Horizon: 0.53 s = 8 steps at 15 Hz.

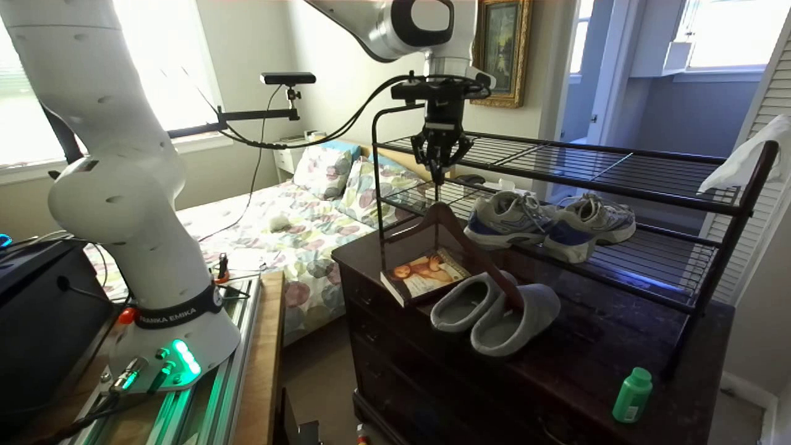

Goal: Move the hanger to the left

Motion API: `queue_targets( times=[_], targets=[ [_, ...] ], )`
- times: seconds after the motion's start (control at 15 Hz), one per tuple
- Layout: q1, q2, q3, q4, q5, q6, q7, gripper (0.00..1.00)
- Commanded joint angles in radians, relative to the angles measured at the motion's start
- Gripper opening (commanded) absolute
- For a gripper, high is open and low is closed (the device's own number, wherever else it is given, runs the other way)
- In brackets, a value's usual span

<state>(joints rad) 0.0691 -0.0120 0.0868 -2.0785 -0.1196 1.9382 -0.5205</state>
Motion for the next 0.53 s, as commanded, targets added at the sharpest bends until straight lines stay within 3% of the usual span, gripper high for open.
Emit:
queue_targets(
  times=[0.0, 0.13, 0.2, 0.4, 0.47],
  targets=[
    [0.016, -0.185, 0.000, -0.251, 0.024, 0.071, -0.040, 0.02],
    [0.021, -0.226, -0.025, -0.334, 0.026, 0.100, -0.154, 0.02],
    [0.024, -0.138, -0.012, -0.220, -0.001, 0.047, -0.065, 0.09],
    [0.026, -0.191, -0.027, -0.305, -0.002, 0.076, -0.121, 0.09],
    [0.026, -0.196, -0.029, -0.309, -0.002, 0.077, -0.125, 0.02]
  ],
)
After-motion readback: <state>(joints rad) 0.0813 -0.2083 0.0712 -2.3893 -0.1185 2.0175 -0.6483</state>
